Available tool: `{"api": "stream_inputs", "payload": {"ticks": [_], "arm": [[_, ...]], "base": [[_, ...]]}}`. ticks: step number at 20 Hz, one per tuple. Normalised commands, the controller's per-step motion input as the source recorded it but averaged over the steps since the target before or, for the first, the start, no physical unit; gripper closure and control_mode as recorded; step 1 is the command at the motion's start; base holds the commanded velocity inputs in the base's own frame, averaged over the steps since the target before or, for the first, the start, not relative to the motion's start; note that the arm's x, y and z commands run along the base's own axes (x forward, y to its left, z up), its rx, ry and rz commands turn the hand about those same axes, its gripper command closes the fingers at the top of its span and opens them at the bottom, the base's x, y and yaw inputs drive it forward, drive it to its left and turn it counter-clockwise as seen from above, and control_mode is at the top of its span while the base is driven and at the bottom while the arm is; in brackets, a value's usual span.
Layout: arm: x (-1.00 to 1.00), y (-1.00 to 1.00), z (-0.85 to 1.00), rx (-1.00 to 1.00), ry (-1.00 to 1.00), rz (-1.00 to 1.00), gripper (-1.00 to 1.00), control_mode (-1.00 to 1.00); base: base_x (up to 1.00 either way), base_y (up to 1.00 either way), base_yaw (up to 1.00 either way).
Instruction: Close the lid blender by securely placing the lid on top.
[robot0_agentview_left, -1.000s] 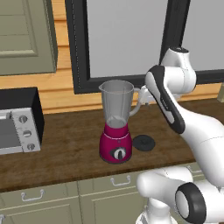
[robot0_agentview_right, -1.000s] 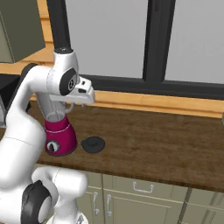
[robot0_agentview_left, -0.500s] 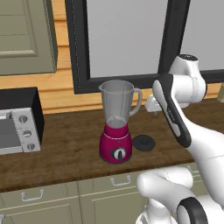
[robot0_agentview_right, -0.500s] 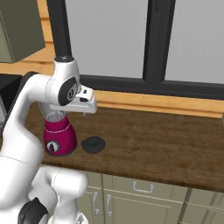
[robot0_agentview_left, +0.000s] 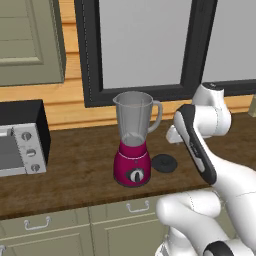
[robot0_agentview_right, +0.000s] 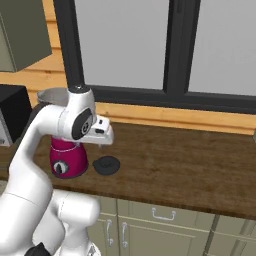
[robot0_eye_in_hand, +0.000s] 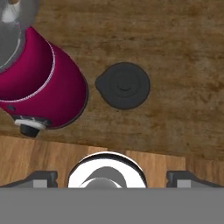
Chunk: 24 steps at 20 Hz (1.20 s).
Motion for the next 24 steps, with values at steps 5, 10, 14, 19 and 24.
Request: {"api": "stream_inputs", "payload": {"ticks": [5, 10, 14, 19, 24], "arm": [[0.0, 0.0, -0.39, 0.0, 0.0, 0.02, -1.0, -1.0], [0.04, 0.0, -0.34, 0.0, 0.0, 0.03, -1.0, -1.0], [0.12, -0.11, -0.33, 0.0, 0.0, 0.07, -1.0, -1.0], [0.14, -0.14, -0.26, 0.02, 0.0, 0.09, -1.0, -1.0], [0.16, -0.02, -0.21, 0.01, 0.0, 0.09, -1.0, -1.0]], "base": [[0.0, 0.0, 0.0], [0.0, 0.0, 0.0], [0.0, 0.0, 0.0], [0.0, 0.0, 0.0], [0.0, 0.0, 0.0]]}}
